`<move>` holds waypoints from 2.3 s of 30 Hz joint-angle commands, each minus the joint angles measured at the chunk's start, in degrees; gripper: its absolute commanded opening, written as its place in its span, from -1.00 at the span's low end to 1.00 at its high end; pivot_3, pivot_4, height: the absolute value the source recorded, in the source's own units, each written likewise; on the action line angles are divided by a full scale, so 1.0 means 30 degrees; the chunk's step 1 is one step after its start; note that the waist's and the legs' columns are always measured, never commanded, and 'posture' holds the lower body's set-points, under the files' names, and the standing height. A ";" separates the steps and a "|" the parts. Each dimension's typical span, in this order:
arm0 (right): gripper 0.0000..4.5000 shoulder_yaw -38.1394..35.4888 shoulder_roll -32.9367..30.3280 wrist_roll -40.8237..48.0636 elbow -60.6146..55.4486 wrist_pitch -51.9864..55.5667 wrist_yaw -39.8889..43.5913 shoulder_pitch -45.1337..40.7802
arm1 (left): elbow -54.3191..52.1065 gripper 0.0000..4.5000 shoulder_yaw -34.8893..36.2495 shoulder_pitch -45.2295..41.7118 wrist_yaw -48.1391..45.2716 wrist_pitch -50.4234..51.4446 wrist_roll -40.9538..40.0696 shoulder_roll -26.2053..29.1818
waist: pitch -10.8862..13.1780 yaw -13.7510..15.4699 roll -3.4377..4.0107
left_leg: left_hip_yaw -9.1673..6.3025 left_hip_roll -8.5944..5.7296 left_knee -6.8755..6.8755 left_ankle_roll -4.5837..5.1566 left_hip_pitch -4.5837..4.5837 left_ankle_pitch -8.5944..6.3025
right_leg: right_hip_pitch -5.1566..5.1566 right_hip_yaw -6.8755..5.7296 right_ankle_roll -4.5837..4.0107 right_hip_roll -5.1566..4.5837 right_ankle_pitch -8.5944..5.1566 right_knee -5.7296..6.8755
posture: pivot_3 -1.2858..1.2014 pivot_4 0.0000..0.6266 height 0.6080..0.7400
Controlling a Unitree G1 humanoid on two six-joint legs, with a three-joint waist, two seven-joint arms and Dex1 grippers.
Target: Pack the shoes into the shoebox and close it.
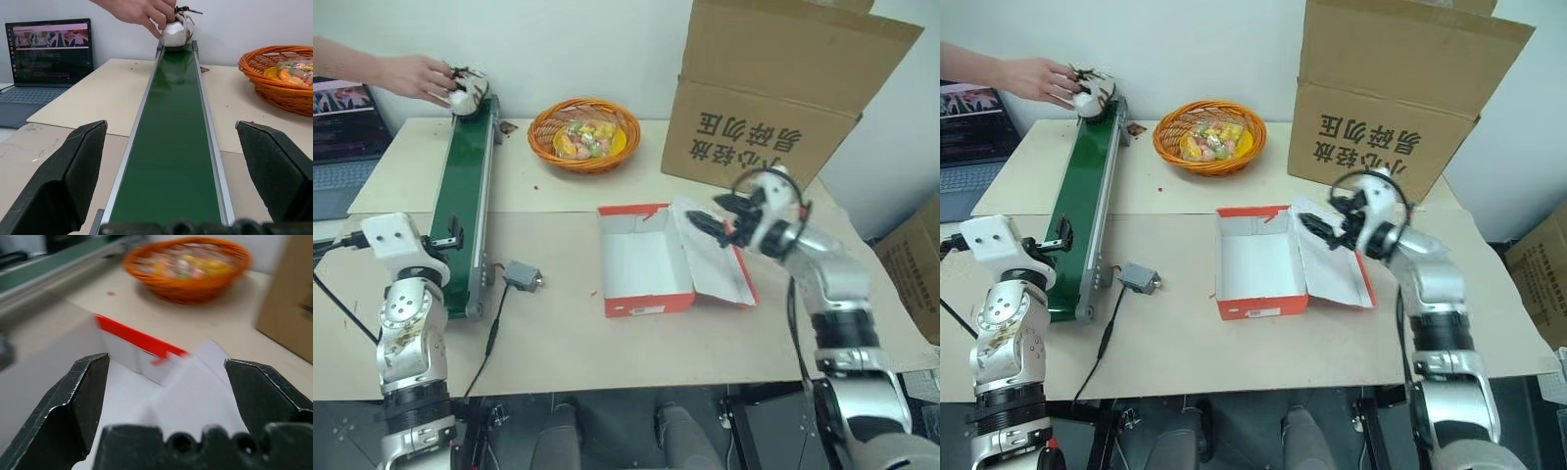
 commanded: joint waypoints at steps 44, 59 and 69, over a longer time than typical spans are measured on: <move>0.96 0.1688 0.0881 -0.1890 -0.0677 -0.0753 0.2274 -0.0168 | -0.0284 1.00 -0.0900 -0.0947 0.0430 0.5592 0.0979 0.1552 | -0.0015 0.0452 -0.0024 | -0.0040 0.0011 -0.0009 -0.0041 -0.0015 0.0017 | -0.0062 -0.0081 -0.0083 -0.0004 -0.0039 0.0140 | 0.03 -0.52 0.72; 0.96 0.1440 0.0861 -0.1860 -0.0971 -0.0561 0.2072 -0.0016 | 0.0037 1.00 -0.1664 -0.1028 0.0173 0.5040 0.1772 0.1485 | -0.0015 0.0463 -0.0025 | -0.0042 0.0010 -0.0007 -0.0042 -0.0015 0.0018 | -0.0058 -0.0084 -0.0081 -0.0004 -0.0040 0.0140 | 0.03 -0.52 0.72; 1.00 0.1328 0.0823 -0.1819 -0.1374 -0.0340 0.2051 0.0168 | 0.0275 0.78 -0.1807 -0.0984 0.0137 0.5249 0.2286 0.1558 | -0.0015 0.0461 -0.0026 | -0.0044 0.0010 -0.0007 -0.0044 -0.0013 0.0019 | -0.0060 -0.0085 -0.0081 -0.0003 -0.0040 0.0148 | 0.03 -0.52 0.72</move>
